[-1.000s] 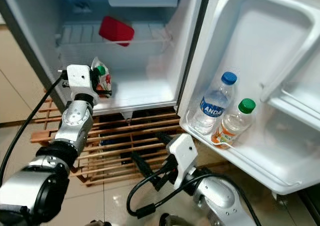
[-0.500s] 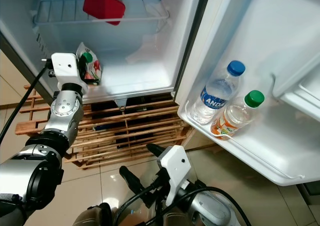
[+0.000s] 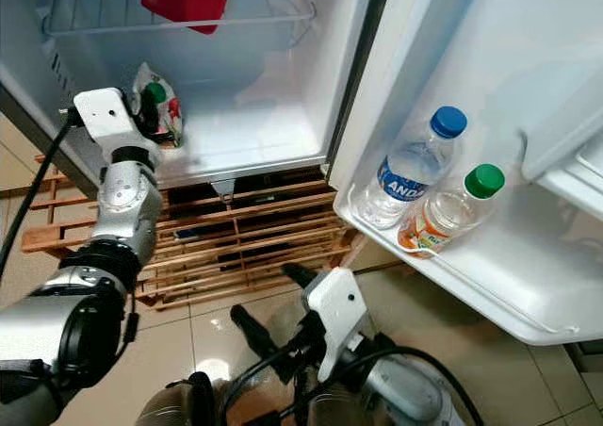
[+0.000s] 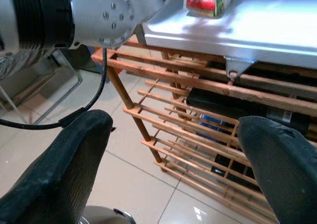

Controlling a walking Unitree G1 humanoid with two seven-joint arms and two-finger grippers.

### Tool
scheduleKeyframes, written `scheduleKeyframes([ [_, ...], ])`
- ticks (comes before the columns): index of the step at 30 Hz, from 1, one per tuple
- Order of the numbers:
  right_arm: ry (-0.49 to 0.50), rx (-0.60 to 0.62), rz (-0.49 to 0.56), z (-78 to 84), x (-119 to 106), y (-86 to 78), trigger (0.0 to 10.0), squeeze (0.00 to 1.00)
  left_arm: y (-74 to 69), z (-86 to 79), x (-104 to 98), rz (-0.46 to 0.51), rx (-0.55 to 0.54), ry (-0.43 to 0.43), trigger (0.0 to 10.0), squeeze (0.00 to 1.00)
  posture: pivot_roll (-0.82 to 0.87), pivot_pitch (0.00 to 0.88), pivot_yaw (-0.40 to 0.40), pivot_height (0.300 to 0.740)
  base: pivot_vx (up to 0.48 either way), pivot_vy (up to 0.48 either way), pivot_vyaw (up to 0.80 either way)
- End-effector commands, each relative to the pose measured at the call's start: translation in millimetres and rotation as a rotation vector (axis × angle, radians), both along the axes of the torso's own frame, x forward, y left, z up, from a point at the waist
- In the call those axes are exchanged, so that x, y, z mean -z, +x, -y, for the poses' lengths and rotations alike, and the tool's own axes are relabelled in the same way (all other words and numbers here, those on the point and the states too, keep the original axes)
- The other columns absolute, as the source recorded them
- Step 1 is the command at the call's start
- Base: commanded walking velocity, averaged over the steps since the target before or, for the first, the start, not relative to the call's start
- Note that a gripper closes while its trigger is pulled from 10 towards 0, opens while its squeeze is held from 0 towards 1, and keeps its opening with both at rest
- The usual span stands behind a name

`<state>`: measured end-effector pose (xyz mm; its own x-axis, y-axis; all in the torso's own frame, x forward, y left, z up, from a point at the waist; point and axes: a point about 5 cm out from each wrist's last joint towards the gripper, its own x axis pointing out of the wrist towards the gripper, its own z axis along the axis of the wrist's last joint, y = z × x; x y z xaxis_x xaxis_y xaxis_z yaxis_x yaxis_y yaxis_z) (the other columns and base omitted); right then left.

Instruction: Restocking fridge

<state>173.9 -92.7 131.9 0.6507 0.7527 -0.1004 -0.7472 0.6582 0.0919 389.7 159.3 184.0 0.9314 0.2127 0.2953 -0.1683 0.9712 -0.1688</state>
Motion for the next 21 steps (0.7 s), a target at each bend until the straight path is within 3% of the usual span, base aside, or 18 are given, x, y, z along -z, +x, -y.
scheduleKeyframes([
  [1, -0.022, 0.013, -0.01, 4.0, 3.9, -0.3, 10.0, 0.0, 0.4, 2.3, -5.6, 0.025, -0.005, -0.022, 10.0, 1.0, -0.28, 0.234, -0.034, 0.74, 0.0, 0.0, 0.0],
  [4, -0.026, 0.013, -0.001, 3.9, 5.1, 3.4, 10.0, 0.0, -1.1, 14.5, -11.2, 0.063, 0.023, -0.023, 10.0, 1.0, -0.26, 0.209, -0.03, 0.74, 0.0, 0.0, 0.0],
  [6, -0.023, 0.014, 0.003, 3.1, 5.7, 6.2, 10.0, 0.0, -4.1, 21.4, -16.8, 0.104, 0.022, 0.023, 10.0, 1.0, -0.25, 0.195, -0.029, 0.74, 0.0, 0.0, 0.0],
  [9, -0.011, 0.015, 0.01, 0.1, 8.6, 11.2, 10.0, 0.0, -10.4, 20.7, -20.2, 0.138, 0.013, 0.097, 10.0, 1.0, -0.21, 0.148, -0.023, 0.74, 0.0, 0.0, 0.0],
  [11, -0.009, 0.015, 0.01, -0.7, 9.5, 12.5, 10.0, 0.0, -11.0, 19.3, -19.4, 0.137, 0.013, 0.102, 10.0, 1.0, -0.21, 0.141, -0.023, 0.74, 0.0, 0.0, 0.0],
  [12, -0.007, 0.015, 0.01, -1.6, 10.5, 14.2, 10.0, 0.0, -11.4, 17.7, -18.3, 0.133, 0.014, 0.109, 10.0, 0.83, -0.2, 0.126, -0.019, 0.74, 0.0, 0.0, 0.0],
  [13, -0.002, 0.018, 0.012, -2.3, 11.3, 15.7, 10.0, 0.0, -13.7, 14.9, -18.4, 0.141, 0.023, 0.128, 10.0, 0.0, -0.19, 0.11, -0.017, 0.74, 0.0, 0.0, 0.0],
  [17, 0.013, 0.038, 0.026, -3.3, 13.4, 23.6, 10.0, 0.0, -27.0, 6.0, -25.4, 0.19, 0.069, 0.195, 10.0, 0.0, -0.17, 0.061, -0.002, 0.74, 0.0, 0.0, 0.0],
  [19, 0.014, 0.051, 0.039, -3.3, 14.7, 28.3, 10.0, 0.0, -40.3, 9.0, -23.6, 0.187, 0.117, 0.209, 10.0, 0.0, -0.15, 0.034, 0.009, 0.74, 0.0, 0.0, 0.0],
  [20, 0.014, 0.051, 0.039, -3.3, 14.7, 28.3, 10.0, 0.0, -40.3, 9.0, -23.6, 0.187, 0.117, 0.209, 10.0, 0.0, -0.15, 0.034, 0.009, 0.74, 0.0, 0.0, 0.0],
  [21, 0.025, 0.076, 0.044, -2.1, 15.5, 32.9, 10.0, 0.0, -54.1, 14.2, -18.0, 0.179, 0.184, 0.225, 10.0, 0.0, -0.14, 0.018, 0.016, 0.74, 0.0, 0.0, 0.0],
])
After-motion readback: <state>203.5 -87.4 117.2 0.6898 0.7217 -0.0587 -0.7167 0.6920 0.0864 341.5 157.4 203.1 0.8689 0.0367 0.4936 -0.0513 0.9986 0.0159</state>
